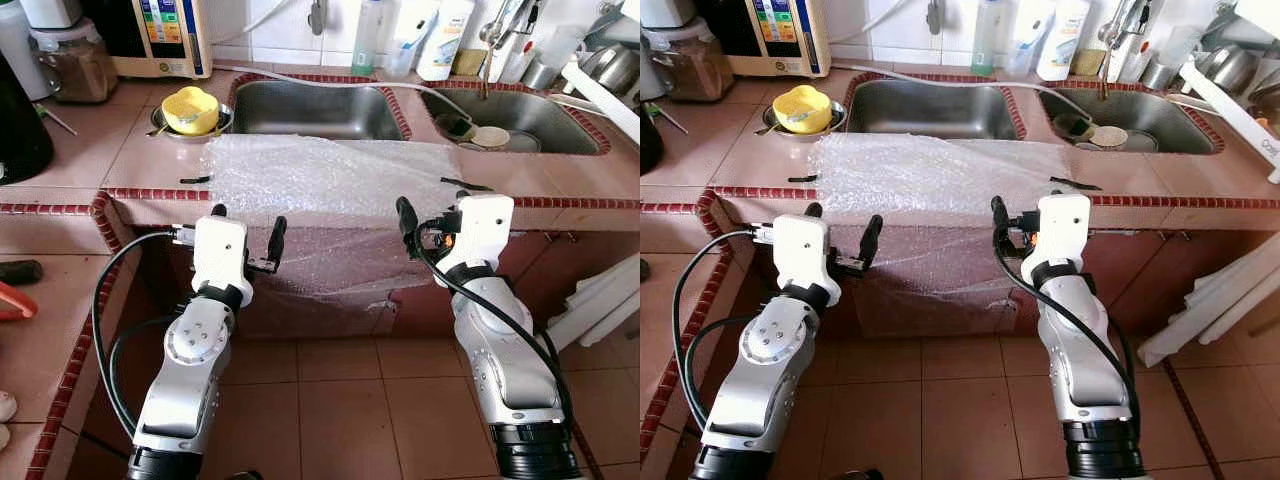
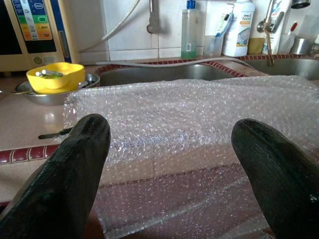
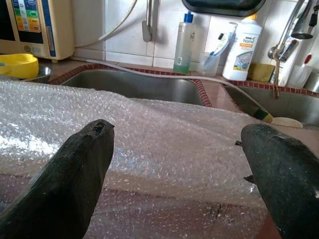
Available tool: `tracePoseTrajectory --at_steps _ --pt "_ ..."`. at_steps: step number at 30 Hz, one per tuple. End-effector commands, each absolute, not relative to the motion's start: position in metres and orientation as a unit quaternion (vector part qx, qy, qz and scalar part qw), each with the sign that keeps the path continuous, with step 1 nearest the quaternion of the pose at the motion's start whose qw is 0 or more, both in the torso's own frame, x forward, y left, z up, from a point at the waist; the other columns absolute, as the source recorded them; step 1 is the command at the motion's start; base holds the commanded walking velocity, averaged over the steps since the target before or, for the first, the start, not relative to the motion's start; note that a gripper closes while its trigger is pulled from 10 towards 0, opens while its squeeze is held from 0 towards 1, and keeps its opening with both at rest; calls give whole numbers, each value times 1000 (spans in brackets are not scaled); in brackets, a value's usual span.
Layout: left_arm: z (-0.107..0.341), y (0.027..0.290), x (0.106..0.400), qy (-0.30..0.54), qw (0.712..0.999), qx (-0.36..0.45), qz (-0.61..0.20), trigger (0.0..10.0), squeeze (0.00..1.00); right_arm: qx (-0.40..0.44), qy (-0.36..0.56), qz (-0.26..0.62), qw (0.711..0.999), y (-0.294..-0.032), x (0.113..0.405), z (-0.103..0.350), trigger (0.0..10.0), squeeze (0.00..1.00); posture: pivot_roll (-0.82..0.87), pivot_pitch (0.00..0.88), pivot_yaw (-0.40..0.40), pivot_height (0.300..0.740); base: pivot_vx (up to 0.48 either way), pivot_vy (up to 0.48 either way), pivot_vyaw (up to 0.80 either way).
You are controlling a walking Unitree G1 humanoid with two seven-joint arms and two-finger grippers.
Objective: Kitchen organization
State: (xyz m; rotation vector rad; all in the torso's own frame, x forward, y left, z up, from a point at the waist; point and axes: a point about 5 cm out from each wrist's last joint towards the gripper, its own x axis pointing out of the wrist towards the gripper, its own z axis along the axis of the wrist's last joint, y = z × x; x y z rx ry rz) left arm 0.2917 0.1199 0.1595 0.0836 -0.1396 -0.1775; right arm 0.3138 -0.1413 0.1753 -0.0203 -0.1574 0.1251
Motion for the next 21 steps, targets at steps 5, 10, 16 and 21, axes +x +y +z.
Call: tracePoseTrajectory --at_steps 5,10,16,21 --pt "166 119 293 -87 991 56 -90 10000 0 1 -89 50 995 -146 313 182 10000 0 -14 106 -66 740 0 0 0" --pt "173 118 293 -107 987 83 -90 10000 0 15 -91 46 995 -148 314 183 10000 0 -9 101 -67 740 0 0 0" --pt "177 119 295 -116 984 94 -93 10000 0 23 -86 41 995 -148 316 180 10000 0 0 90 -47 740 0 0 0" --pt "183 121 298 -130 982 95 -98 10000 0 31 -87 27 995 -148 316 177 10000 0 -3 81 -10 740 0 0 0"
